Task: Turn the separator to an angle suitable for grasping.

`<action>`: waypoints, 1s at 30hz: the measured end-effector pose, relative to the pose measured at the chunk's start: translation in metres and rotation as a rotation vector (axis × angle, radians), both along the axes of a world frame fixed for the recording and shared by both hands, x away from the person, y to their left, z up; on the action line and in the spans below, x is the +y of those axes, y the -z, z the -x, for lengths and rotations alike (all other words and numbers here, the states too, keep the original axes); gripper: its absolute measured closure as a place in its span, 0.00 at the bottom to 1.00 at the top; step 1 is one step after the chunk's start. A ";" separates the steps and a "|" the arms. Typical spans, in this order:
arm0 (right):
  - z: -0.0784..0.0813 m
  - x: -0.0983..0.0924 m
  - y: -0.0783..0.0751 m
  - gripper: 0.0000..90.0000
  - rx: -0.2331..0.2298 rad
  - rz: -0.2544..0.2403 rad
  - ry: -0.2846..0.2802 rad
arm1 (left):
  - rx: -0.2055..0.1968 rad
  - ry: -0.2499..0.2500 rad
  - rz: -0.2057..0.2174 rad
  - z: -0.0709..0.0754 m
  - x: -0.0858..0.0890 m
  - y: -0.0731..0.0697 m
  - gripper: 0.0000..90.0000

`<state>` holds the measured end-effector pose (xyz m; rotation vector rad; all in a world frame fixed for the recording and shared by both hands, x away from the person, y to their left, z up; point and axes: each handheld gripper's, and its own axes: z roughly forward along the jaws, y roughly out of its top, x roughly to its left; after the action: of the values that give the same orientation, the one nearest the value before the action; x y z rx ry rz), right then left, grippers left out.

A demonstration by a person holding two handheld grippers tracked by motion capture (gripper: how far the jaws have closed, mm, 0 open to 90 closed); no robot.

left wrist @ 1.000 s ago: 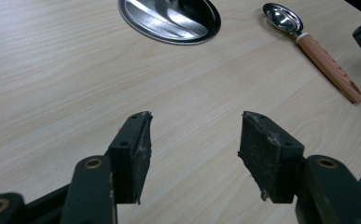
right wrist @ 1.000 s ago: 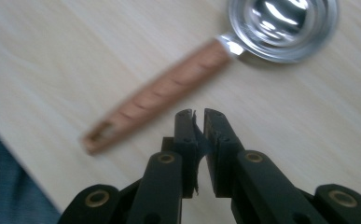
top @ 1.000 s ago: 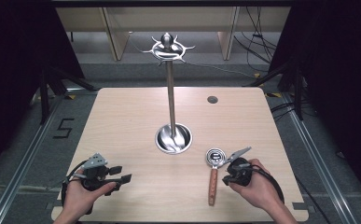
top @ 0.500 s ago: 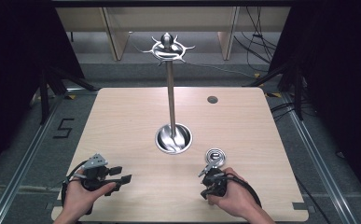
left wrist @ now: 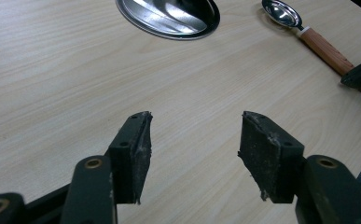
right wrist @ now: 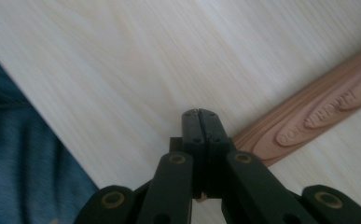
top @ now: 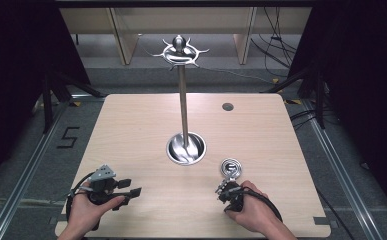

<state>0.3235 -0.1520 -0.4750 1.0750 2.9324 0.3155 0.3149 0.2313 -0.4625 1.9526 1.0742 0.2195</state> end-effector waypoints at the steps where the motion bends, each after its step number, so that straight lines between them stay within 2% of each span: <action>1: -0.001 -0.004 0.000 1.00 -0.002 0.026 0.012 | 0.000 0.002 0.000 0.000 0.000 0.000 0.47; 2: -0.001 -0.007 -0.001 1.00 -0.002 0.056 0.040 | 0.002 0.000 -0.001 0.000 0.000 0.000 0.47; 3: -0.004 -0.011 -0.001 1.00 -0.011 0.077 0.027 | 0.002 0.011 0.008 -0.001 0.000 0.001 0.47; 7: -0.014 -0.038 0.000 1.00 -0.027 0.137 0.082 | 0.007 0.017 0.008 -0.001 0.000 0.001 0.47; 9: -0.020 -0.055 -0.002 1.00 -0.035 0.173 0.140 | 0.006 0.017 0.008 -0.001 0.000 0.001 0.47; 10: -0.023 -0.061 -0.002 1.00 -0.037 0.169 0.153 | 0.008 0.019 0.006 -0.001 0.000 0.001 0.47; 12: -0.029 -0.075 -0.003 1.00 -0.040 0.165 0.220 | 0.005 0.013 0.009 -0.001 0.000 0.001 0.47; 15: -0.041 -0.092 -0.002 1.00 -0.063 0.162 0.285 | 0.006 0.011 0.008 -0.001 -0.001 0.001 0.47; 16: -0.046 -0.096 -0.003 1.00 -0.064 0.166 0.281 | 0.005 0.009 0.012 -0.001 -0.001 0.002 0.47; 17: -0.050 -0.100 -0.002 1.00 -0.080 0.146 0.295 | 0.007 0.000 0.005 -0.001 -0.001 0.001 0.47; 18: -0.055 -0.103 -0.002 1.00 -0.083 0.145 0.319 | 0.008 0.002 -0.001 -0.001 -0.001 0.001 0.47; 20: -0.066 -0.110 -0.002 1.00 -0.106 0.149 0.334 | 0.007 0.012 0.006 -0.002 0.000 0.002 0.47; 22: -0.077 -0.115 -0.003 1.00 -0.084 0.131 0.366 | 0.007 0.008 0.005 -0.002 0.000 0.002 0.47; 24: -0.088 -0.120 -0.003 1.00 -0.095 0.121 0.396 | 0.009 -0.004 -0.003 -0.001 0.000 0.001 0.47; 26: -0.097 -0.122 -0.002 1.00 -0.115 0.112 0.429 | 0.012 0.001 0.009 -0.002 0.000 0.002 0.47; 28: -0.107 -0.127 -0.002 1.00 -0.119 0.113 0.424 | 0.014 -0.001 0.009 -0.002 0.000 0.003 0.47; 29: -0.111 -0.126 -0.001 1.00 -0.134 0.115 0.446 | 0.014 -0.001 0.010 -0.002 0.000 0.003 0.47; 30: -0.116 -0.129 0.000 1.00 -0.164 0.102 0.426 | 0.019 0.006 0.010 -0.002 0.000 0.003 0.47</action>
<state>0.4399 -0.2806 -0.4746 1.5297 2.4643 0.2294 0.3173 0.2317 -0.4650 1.9526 1.0795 0.1930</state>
